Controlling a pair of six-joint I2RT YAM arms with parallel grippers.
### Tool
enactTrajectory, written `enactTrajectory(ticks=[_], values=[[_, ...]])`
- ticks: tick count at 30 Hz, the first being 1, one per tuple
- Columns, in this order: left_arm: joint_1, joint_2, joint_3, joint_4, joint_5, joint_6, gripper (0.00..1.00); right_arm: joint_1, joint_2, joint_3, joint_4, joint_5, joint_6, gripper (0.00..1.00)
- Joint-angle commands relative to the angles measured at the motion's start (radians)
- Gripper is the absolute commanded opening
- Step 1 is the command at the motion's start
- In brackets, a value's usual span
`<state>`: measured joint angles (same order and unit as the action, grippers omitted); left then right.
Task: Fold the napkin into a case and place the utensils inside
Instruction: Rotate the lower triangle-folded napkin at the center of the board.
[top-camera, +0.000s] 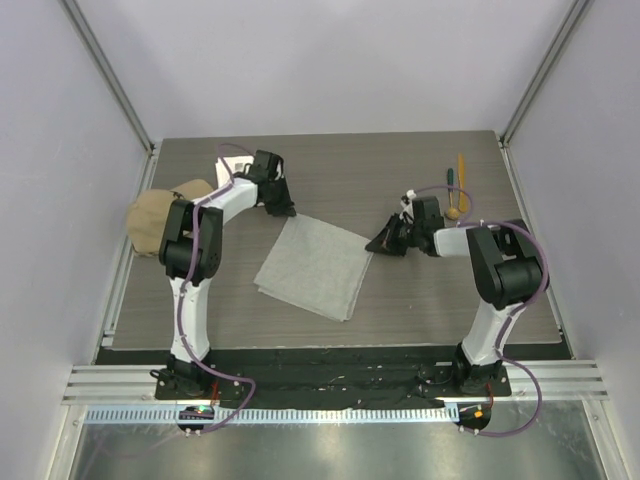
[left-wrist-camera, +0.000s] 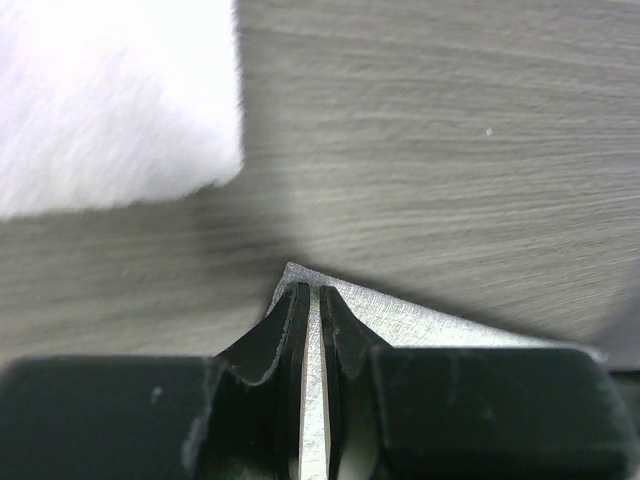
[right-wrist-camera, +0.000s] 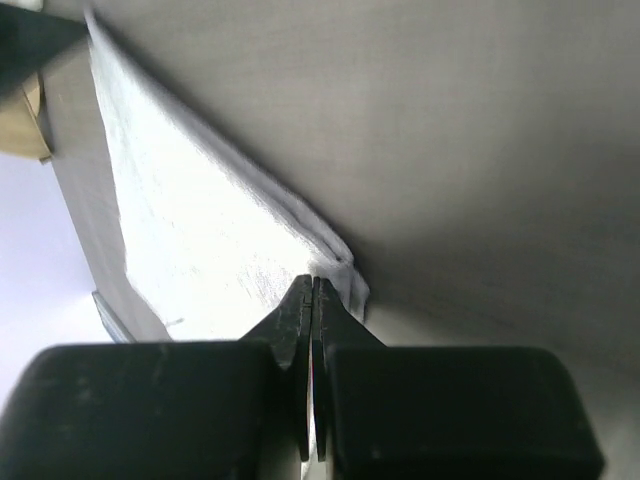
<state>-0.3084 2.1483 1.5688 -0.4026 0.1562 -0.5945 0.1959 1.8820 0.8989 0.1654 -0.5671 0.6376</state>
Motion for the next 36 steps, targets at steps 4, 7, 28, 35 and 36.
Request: enactTrajectory(ticks=[4, 7, 28, 35, 36], values=[[-0.018, 0.102, 0.128, 0.053, 0.129, 0.022, 0.14, 0.082, -0.265, -0.339, 0.057, 0.098, 0.171, 0.01], [-0.034, 0.133, 0.183, 0.067, 0.169, 0.012, 0.14, 0.196, -0.367, -0.428, 0.123, 0.121, 0.278, 0.02], [-0.104, -0.292, -0.025, -0.073, 0.097, 0.025, 0.36, 0.172, -0.271, 0.024, -0.300, 0.162, -0.115, 0.07], [-0.184, -0.341, -0.176, -0.051, 0.114, 0.007, 0.27, 0.169, -0.290, -0.021, -0.288, 0.164, -0.115, 0.07], [-0.198, -0.341, -0.188, -0.050, 0.106, 0.009, 0.26, 0.169, -0.293, -0.023, -0.293, 0.161, -0.124, 0.07]])
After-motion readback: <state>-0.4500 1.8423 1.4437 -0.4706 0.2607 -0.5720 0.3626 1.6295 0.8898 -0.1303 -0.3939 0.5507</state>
